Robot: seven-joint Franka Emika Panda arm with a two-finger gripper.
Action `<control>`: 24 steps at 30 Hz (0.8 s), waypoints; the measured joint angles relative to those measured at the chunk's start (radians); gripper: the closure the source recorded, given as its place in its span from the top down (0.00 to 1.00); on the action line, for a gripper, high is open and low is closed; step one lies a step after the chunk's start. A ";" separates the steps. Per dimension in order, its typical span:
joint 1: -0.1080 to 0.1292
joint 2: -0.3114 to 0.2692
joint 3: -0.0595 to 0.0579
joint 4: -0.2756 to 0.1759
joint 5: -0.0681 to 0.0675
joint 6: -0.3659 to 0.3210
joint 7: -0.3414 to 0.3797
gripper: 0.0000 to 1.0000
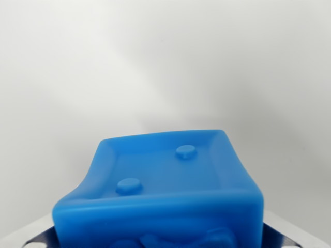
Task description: Stack cube
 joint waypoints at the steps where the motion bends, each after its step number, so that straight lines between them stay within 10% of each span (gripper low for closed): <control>1: 0.000 -0.005 0.000 -0.001 0.000 -0.004 0.000 0.00; 24: -0.003 -0.147 0.005 -0.014 0.014 -0.130 -0.010 0.00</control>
